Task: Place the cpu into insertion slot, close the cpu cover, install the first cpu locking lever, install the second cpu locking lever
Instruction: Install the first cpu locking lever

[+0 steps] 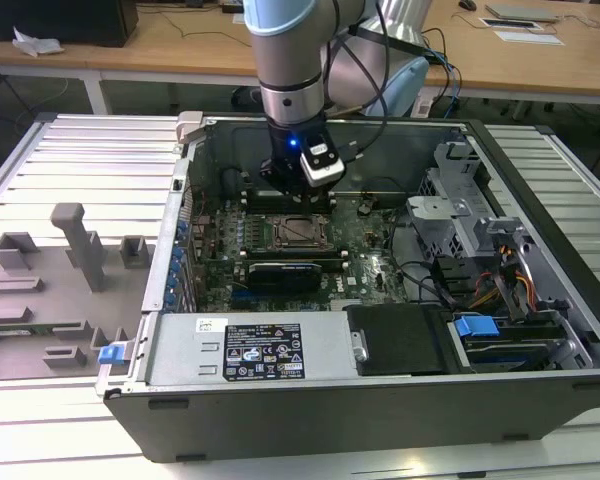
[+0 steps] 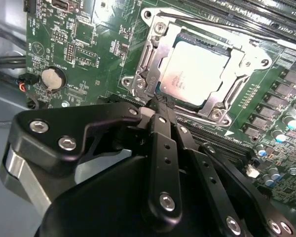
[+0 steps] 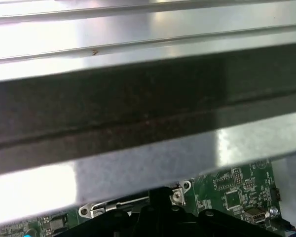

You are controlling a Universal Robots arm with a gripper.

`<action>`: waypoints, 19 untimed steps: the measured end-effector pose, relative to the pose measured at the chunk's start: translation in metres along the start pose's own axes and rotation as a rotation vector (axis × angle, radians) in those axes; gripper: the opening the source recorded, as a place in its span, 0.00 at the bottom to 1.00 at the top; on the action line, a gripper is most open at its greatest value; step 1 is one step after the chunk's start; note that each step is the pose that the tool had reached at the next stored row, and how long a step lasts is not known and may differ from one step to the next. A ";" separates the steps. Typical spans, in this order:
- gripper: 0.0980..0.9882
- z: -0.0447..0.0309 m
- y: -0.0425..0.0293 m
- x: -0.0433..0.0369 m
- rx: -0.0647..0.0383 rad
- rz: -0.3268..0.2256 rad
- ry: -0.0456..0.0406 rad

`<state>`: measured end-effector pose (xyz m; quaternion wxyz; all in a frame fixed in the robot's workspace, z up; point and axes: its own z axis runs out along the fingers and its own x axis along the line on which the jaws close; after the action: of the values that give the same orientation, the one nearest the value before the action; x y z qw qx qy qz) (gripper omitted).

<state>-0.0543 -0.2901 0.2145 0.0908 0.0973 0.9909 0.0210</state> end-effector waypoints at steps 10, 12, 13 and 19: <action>0.01 0.0005 -0.0123 -0.0043 0.013 0.002 0.0665; 0.01 0.0003 -0.0175 -0.0051 0.015 0.001 0.0666; 0.01 0.0002 -0.0206 -0.0054 0.017 0.001 0.0668; 0.01 0.0000 -0.0250 -0.0060 0.046 -0.005 0.0678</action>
<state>-0.0533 -0.3158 0.2140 0.0550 0.0963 0.9938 0.0013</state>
